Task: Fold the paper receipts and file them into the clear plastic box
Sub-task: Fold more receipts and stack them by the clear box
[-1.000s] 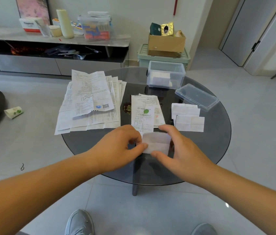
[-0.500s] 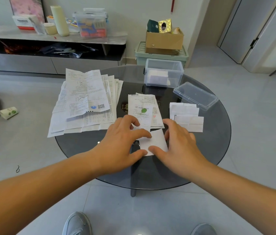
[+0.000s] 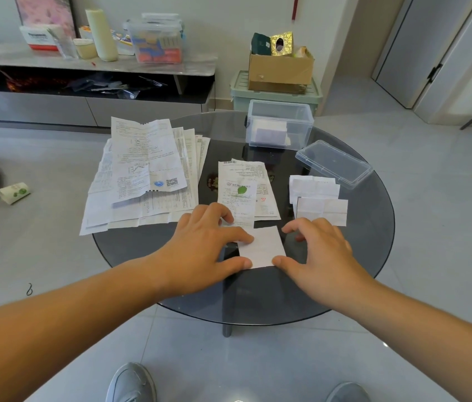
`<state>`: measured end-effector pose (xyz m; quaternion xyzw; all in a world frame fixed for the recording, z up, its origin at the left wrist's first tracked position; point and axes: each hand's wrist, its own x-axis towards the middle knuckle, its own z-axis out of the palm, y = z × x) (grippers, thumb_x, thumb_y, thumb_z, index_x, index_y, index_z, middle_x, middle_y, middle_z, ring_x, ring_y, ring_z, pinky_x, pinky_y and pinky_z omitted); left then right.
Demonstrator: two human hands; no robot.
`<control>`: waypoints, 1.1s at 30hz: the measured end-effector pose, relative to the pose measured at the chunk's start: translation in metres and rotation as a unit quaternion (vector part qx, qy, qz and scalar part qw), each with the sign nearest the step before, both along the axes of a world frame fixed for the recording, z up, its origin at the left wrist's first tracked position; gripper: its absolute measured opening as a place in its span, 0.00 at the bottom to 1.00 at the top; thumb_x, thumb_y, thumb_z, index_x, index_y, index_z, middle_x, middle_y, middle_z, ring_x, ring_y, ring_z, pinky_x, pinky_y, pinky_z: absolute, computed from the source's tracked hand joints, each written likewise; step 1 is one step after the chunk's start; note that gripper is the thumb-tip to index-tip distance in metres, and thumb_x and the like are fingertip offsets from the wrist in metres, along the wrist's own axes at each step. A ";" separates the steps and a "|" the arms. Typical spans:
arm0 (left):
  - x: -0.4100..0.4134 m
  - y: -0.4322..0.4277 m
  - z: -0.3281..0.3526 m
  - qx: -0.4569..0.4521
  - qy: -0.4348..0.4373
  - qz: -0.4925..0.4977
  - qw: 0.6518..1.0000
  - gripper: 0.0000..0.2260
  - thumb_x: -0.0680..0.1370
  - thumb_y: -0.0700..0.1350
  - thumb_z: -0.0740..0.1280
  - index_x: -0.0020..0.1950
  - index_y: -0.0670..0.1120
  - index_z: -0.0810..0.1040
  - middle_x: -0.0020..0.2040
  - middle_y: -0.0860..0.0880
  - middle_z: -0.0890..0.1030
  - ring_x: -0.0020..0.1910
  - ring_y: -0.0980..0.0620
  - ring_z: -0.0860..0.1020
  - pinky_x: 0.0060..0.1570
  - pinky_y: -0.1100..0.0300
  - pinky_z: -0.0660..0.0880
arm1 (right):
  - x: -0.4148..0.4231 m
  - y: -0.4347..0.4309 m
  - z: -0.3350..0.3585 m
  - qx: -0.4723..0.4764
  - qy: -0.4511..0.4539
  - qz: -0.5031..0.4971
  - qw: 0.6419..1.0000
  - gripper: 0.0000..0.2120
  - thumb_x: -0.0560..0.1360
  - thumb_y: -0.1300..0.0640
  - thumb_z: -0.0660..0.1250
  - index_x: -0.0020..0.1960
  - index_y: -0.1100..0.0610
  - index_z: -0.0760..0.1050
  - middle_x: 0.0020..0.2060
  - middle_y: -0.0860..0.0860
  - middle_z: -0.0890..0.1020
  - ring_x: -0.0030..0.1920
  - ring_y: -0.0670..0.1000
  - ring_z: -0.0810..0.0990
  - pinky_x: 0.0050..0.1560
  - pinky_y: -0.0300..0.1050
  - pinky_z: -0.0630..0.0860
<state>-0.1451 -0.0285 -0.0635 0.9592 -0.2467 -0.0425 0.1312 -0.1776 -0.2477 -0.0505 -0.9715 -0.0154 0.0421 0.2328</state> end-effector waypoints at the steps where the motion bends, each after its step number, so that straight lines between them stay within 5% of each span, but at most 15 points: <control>1: 0.000 -0.001 0.000 -0.001 -0.002 0.001 1.000 0.22 0.76 0.68 0.61 0.70 0.67 0.70 0.68 0.56 0.61 0.67 0.54 0.58 0.69 0.54 0.57 | -0.001 0.000 0.000 0.015 -0.001 0.002 1.000 0.21 0.75 0.43 0.71 0.64 0.42 0.68 0.56 0.42 0.69 0.62 0.48 0.69 0.62 0.46 0.69; 6: 0.000 -0.005 0.001 -0.007 -0.003 0.004 1.000 0.22 0.75 0.69 0.62 0.68 0.66 0.70 0.66 0.56 0.62 0.66 0.54 0.59 0.68 0.54 0.59 | 0.000 0.001 0.012 0.119 -0.009 -0.009 0.993 0.16 0.75 0.48 0.73 0.59 0.43 0.70 0.54 0.41 0.75 0.56 0.44 0.76 0.53 0.38 0.74; 14: 0.002 -0.005 0.003 -0.027 0.016 0.007 0.999 0.24 0.74 0.69 0.64 0.68 0.64 0.70 0.65 0.57 0.64 0.66 0.54 0.60 0.70 0.53 0.59 | 0.009 0.003 0.016 0.211 0.015 -0.033 0.977 0.13 0.73 0.53 0.76 0.55 0.47 0.76 0.51 0.42 0.80 0.50 0.44 0.81 0.52 0.42 0.80; 21: 0.002 -0.002 0.002 -0.018 0.002 -0.025 1.000 0.24 0.76 0.69 0.61 0.70 0.64 0.68 0.69 0.58 0.63 0.70 0.54 0.58 0.70 0.54 0.55 | 0.013 0.003 0.003 0.188 0.025 0.015 0.982 0.08 0.75 0.58 0.74 0.47 0.45 0.80 0.41 0.44 0.79 0.38 0.44 0.78 0.38 0.31 0.70; 29: 0.006 0.009 0.023 -0.181 0.124 -0.020 0.975 0.21 0.72 0.65 0.71 0.63 0.64 0.76 0.63 0.68 0.71 0.66 0.64 0.65 0.68 0.56 0.66 | 0.015 -0.002 0.008 0.209 0.023 0.056 0.976 0.09 0.79 0.58 0.69 0.48 0.44 0.81 0.48 0.41 0.80 0.47 0.44 0.78 0.36 0.28 0.72; 33: 0.007 0.009 0.024 -0.186 0.160 0.002 0.969 0.16 0.73 0.64 0.69 0.59 0.62 0.81 0.60 0.67 0.76 0.63 0.62 0.73 0.66 0.56 0.71 | 0.013 -0.001 0.003 0.200 0.027 0.076 0.976 0.10 0.81 0.57 0.66 0.47 0.42 0.79 0.50 0.33 0.76 0.50 0.38 0.75 0.37 0.28 0.73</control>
